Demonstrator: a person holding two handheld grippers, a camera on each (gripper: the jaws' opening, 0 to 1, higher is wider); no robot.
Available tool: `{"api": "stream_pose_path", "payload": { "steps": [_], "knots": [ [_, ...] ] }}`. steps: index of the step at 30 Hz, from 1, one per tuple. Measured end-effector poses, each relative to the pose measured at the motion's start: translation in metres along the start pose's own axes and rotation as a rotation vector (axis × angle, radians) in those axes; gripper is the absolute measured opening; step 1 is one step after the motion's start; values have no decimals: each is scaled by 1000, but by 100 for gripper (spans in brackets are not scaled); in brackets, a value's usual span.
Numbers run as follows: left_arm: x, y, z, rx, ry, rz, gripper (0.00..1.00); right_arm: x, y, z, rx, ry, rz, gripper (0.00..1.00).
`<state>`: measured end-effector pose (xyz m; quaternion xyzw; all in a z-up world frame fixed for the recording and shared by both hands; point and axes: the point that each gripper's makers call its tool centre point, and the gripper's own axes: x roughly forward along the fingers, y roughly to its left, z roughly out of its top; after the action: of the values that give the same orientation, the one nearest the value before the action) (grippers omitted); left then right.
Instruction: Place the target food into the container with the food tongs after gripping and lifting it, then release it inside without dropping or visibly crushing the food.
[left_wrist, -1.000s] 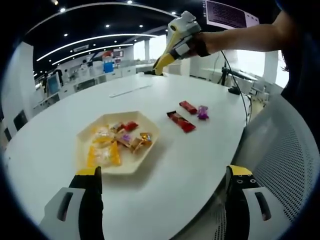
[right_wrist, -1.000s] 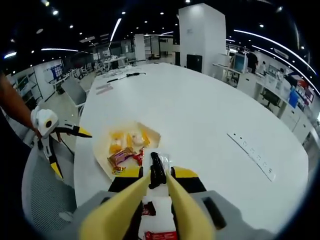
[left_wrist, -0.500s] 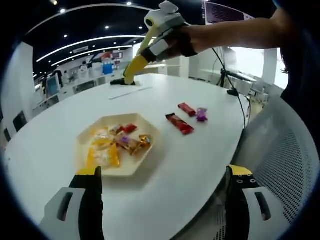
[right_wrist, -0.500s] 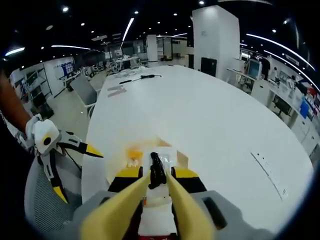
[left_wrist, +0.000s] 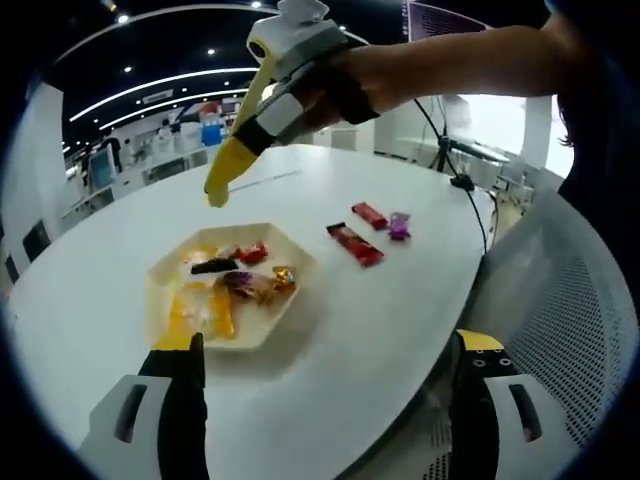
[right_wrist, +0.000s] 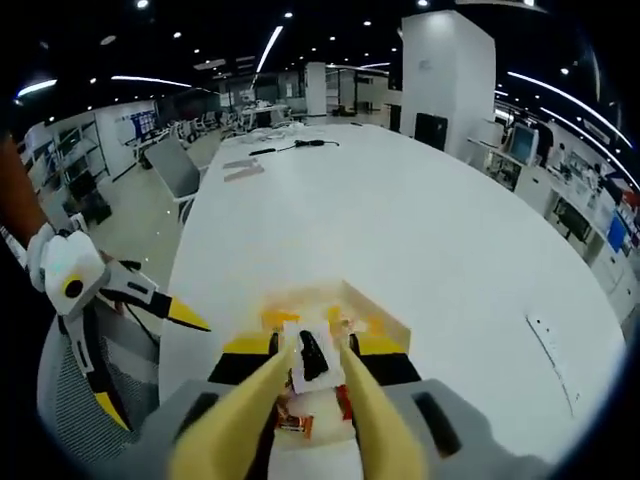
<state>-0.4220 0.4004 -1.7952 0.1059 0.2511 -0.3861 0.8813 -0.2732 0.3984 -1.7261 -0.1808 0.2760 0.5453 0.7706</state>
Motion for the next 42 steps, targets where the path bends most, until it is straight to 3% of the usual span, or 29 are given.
{"api": "stream_pose_path", "payload": {
  "steps": [8, 11, 12, 13, 20, 25, 27, 30, 33, 36, 42],
  "knots": [
    [1, -12, 4, 18, -20, -56, 99, -27, -10, 16, 6, -66, -60, 28],
    [2, -14, 3, 33, -13, -64, 99, -44, -16, 25, 58, -124, -111, 28],
    [2, -9, -1, 91, 18, -32, 99, -48, -15, 26, 66, -136, -117, 28],
    [2, -12, 2, 98, -1, -36, 99, -52, -14, 27, 82, -147, -120, 28],
    [-1, -16, 14, 102, -65, -58, 99, -74, -16, 16, 74, -156, -201, 29],
    [-2, -7, 14, 42, -76, -37, 99, -94, -23, 6, 57, -164, -215, 29],
    [-1, -7, 12, 21, -67, -41, 99, -105, -22, -2, 22, -140, -224, 29],
    [0, -21, 19, 35, -104, -110, 99, -125, -23, -15, 20, -188, -218, 29],
    [1, -21, 13, 37, -69, -95, 99, -140, -31, -44, 39, -163, -234, 29],
    [1, -16, 15, 11, -78, -75, 99, -151, -36, -60, 63, -149, -227, 29],
    [2, -24, 12, 34, -61, -110, 99, -165, -45, -88, 69, -107, -271, 29]
  ]
}}
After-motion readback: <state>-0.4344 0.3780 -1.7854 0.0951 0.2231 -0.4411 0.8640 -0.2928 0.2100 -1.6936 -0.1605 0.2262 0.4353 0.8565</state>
